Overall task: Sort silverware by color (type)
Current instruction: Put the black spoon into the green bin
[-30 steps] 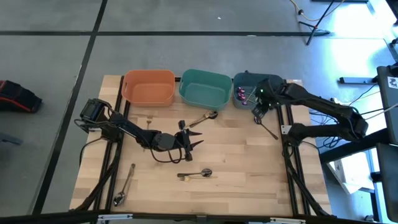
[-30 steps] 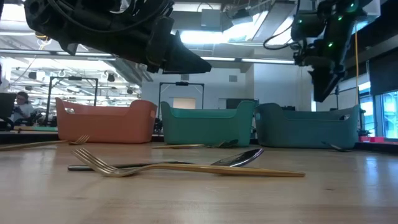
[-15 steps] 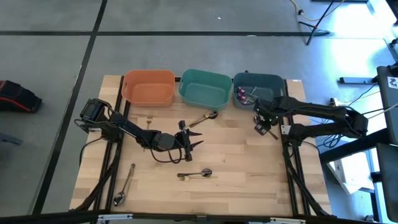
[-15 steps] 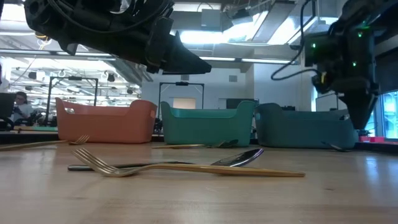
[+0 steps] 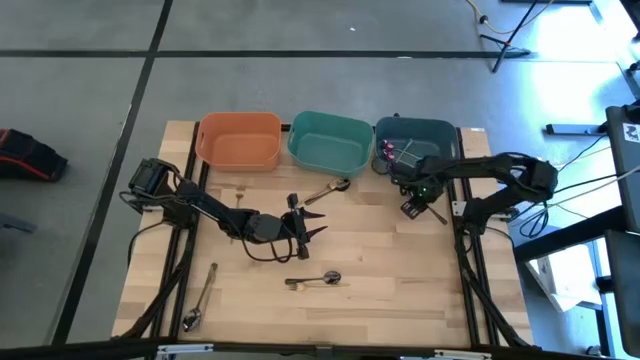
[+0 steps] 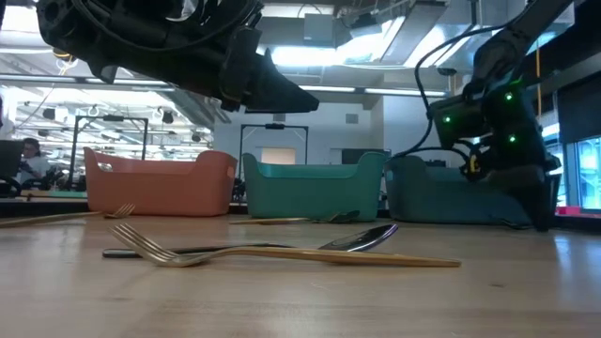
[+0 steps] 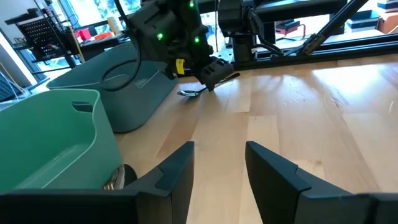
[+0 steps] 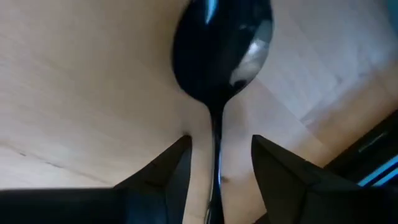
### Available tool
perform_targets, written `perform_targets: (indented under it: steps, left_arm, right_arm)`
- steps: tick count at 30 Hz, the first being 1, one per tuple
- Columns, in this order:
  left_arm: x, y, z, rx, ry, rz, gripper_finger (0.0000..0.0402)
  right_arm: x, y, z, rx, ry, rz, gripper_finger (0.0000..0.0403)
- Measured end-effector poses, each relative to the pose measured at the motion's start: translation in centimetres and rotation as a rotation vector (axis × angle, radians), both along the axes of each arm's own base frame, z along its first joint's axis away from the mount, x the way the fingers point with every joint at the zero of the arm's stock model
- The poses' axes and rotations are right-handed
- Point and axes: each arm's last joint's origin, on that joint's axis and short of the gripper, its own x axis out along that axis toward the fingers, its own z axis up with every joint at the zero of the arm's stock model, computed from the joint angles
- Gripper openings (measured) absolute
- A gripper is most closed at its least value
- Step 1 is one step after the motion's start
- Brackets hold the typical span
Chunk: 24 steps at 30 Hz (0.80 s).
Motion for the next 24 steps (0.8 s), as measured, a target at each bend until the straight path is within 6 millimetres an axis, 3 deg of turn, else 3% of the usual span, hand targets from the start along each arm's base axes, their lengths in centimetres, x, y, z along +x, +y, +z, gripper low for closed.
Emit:
perform_targets:
  steps: [5,13,18,24]
  left_arm:
    - [0.0,0.0,0.0,0.005,0.002,-0.001,0.014]
    - [0.0,0.0,0.0,0.006,0.001,-0.002,0.014]
    - [0.0,-0.1,0.0,0.004,0.0,-0.004,0.014]
    - [-0.1,-0.3,-0.2,-0.004,0.02,-0.007,0.014]
  right_arm:
    - [0.2,0.0,-0.3,0.021,0.007,0.022,0.0122]
    - [0.4,0.0,-0.3,0.061,-0.025,0.049,0.001]
    - [1.1,0.6,0.4,0.055,-0.049,0.129,0.0011]
    - [2.6,3.0,2.6,-0.006,-0.2,0.239,0.0005]
